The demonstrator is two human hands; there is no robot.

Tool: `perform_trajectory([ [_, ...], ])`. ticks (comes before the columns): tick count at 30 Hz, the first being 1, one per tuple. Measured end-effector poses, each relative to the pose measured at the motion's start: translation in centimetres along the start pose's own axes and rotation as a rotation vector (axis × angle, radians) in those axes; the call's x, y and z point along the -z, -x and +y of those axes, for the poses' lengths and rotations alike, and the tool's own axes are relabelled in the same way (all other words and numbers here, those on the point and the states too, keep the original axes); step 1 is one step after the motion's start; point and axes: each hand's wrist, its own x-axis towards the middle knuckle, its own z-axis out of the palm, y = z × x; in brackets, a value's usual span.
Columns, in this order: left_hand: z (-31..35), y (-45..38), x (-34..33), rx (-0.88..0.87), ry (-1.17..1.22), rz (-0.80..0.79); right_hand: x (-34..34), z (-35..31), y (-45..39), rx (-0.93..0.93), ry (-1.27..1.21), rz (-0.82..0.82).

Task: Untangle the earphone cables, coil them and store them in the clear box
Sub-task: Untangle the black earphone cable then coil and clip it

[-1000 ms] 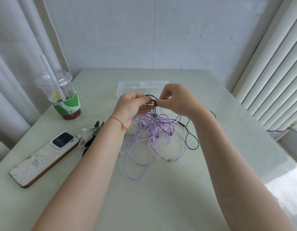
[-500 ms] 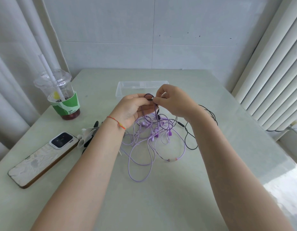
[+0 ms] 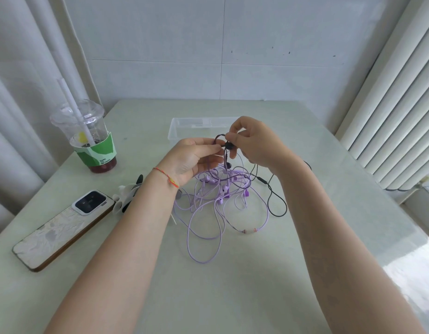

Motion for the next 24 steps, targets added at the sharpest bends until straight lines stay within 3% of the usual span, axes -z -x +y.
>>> perform_trajectory([
  [9, 0.1, -0.1, 0.2, -0.037, -0.005, 0.047, -0.1, -0.4, 0.4, 0.041, -0.034, -0.044],
  [18, -0.3, -0.3, -1.9, -0.322, -0.223, 0.449, -0.2, -0.2, 0.2, 0.023, 0.03, -0.031],
  [24, -0.7, -0.4, -2.2, -0.404, -0.349, 0.519, -0.3, -0.1, 0.1, 0.021, 0.003, -0.011],
])
